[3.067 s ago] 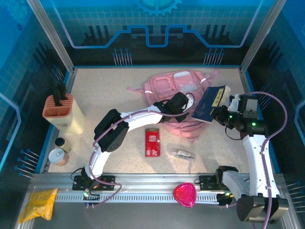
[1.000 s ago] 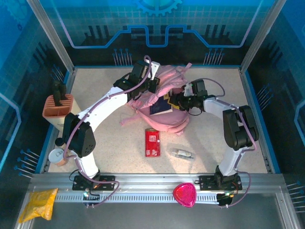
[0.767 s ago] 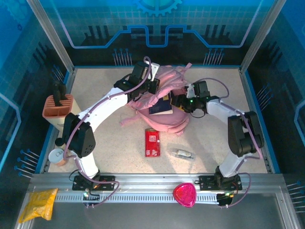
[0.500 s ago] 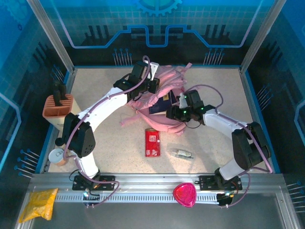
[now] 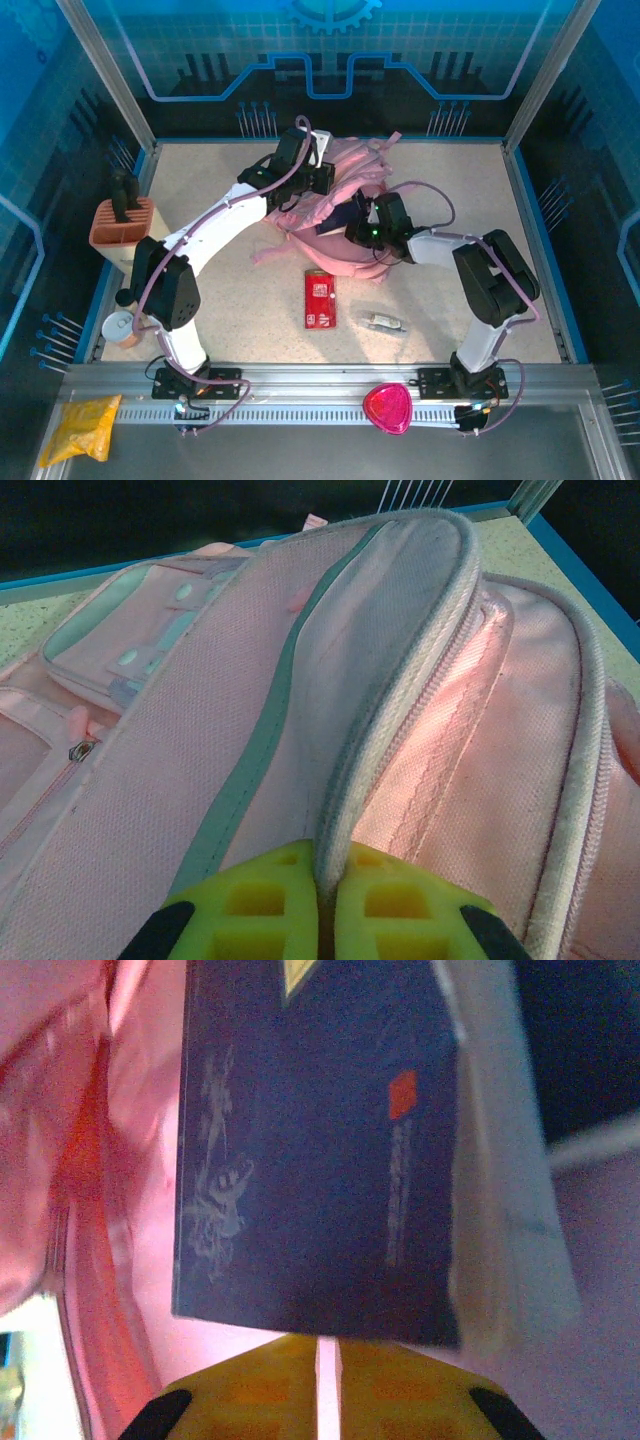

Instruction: Pack the student bag

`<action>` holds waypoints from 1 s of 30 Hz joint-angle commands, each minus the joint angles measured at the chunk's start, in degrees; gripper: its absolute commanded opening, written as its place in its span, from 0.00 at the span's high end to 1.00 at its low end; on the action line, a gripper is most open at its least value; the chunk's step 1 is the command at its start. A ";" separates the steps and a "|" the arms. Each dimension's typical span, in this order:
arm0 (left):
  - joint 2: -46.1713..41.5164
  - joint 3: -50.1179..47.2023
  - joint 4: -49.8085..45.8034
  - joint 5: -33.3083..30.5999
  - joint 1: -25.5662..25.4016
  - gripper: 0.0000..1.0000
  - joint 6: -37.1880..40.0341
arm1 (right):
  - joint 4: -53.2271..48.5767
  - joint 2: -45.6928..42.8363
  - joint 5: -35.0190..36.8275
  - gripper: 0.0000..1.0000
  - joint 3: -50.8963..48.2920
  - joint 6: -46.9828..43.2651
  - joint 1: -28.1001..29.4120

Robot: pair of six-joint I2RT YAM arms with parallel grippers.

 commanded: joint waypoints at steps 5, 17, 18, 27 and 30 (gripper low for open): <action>-3.98 -0.22 4.33 -0.47 0.31 1.00 -3.43 | 3.78 -1.17 2.59 0.83 2.54 -1.66 -2.84; -1.05 -6.08 8.03 -2.42 0.29 1.00 -18.60 | -7.84 -21.19 -2.78 0.60 -10.74 -5.04 -0.13; -0.60 -6.39 8.16 -2.62 0.16 1.00 -20.90 | -9.31 -23.49 -2.33 0.58 -11.49 -5.84 -0.12; 7.72 -3.07 6.57 -7.81 -6.06 1.00 -31.76 | -22.54 -38.36 -1.32 0.49 -13.19 -9.32 -5.97; 11.05 0.18 5.26 -9.91 -8.15 1.00 -34.40 | -23.08 -40.58 -2.22 0.48 -14.62 -9.33 -7.40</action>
